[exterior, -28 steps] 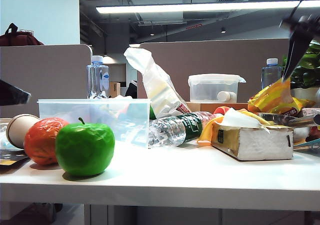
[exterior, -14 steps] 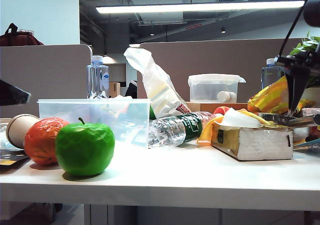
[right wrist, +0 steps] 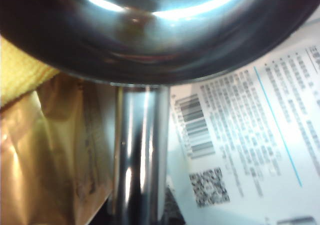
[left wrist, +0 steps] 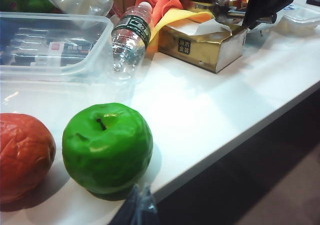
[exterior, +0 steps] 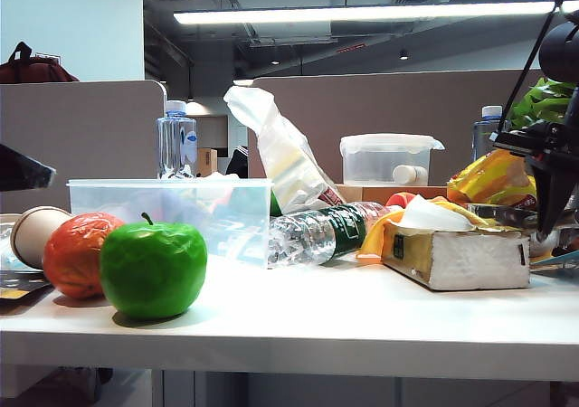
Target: Pick up the metal ice scoop from the table and place it inside the transparent plastic box.
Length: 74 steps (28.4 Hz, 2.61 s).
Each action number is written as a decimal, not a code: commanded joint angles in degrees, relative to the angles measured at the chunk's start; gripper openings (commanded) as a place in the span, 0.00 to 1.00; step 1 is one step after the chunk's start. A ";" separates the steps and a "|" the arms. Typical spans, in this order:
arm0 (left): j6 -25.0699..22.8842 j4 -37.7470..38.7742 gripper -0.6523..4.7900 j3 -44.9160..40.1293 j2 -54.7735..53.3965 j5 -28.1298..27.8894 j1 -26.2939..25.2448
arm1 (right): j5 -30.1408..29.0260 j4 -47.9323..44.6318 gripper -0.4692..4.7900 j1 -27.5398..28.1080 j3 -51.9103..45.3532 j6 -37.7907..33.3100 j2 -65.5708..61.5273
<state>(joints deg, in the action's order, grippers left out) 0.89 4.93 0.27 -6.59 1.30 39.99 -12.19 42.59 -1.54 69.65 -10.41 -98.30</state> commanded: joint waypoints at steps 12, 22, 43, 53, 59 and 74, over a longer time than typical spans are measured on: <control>-0.22 -0.74 0.11 0.11 0.02 0.00 0.07 | 7.02 19.08 0.07 -0.68 8.11 6.19 13.42; -0.22 -0.76 0.11 0.11 2.60 0.09 -0.59 | 2.86 11.04 0.07 -20.33 9.35 4.17 15.21; -0.22 -0.74 0.11 0.11 6.29 0.00 -23.32 | 8.92 15.47 0.07 -39.76 58.38 20.06 -29.70; -0.22 -0.76 0.11 0.11 6.29 0.02 -26.16 | 9.07 12.59 0.07 -41.20 58.58 21.38 -34.18; -0.22 -0.74 0.11 0.11 6.29 0.02 -26.16 | 9.07 11.69 0.09 -41.40 58.58 21.35 -35.34; -0.22 -0.76 0.11 0.09 6.29 -0.02 -23.71 | 13.75 26.62 0.31 -41.40 67.98 20.90 -33.38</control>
<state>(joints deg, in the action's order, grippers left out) 0.89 4.54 0.27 -0.27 1.13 15.25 0.71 66.37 -42.98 136.90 10.52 -133.10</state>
